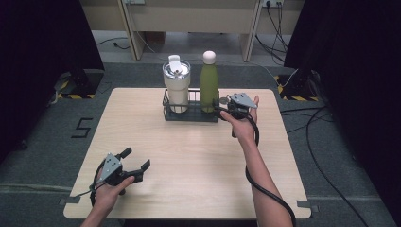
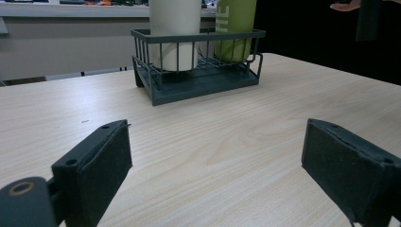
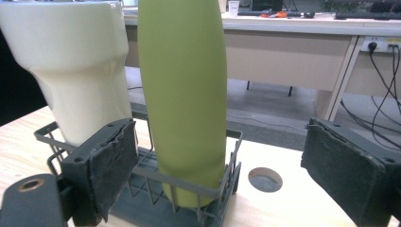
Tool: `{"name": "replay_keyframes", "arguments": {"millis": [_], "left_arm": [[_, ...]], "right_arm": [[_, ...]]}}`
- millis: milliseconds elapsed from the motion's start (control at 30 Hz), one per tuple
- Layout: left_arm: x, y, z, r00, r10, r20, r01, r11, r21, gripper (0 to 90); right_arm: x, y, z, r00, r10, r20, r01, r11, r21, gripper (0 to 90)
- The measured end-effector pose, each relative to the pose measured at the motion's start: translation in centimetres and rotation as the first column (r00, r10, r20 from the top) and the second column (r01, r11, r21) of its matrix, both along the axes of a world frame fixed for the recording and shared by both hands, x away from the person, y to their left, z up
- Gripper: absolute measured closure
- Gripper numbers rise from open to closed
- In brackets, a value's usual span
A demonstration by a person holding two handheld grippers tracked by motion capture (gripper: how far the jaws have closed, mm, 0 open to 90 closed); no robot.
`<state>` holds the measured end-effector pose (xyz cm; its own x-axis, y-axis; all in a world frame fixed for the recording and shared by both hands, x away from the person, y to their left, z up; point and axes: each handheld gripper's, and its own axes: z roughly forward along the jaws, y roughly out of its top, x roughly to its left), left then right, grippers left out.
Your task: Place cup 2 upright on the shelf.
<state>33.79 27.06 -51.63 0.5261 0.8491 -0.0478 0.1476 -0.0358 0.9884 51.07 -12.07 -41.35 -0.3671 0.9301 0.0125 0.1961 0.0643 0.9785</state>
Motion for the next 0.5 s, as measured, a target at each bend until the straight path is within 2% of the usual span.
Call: {"name": "replay_keyframes", "arguments": {"millis": [500], "left_arm": [[0.0, 0.0, -0.1, 1.0, 0.005, -0.003, -0.005, 1.0, 0.001, 8.5]], "right_arm": [[-2.5, -2.5, -1.2, 0.9996, -0.025, -0.011, 0.025, 1.0, 0.007, 12.1]]}}
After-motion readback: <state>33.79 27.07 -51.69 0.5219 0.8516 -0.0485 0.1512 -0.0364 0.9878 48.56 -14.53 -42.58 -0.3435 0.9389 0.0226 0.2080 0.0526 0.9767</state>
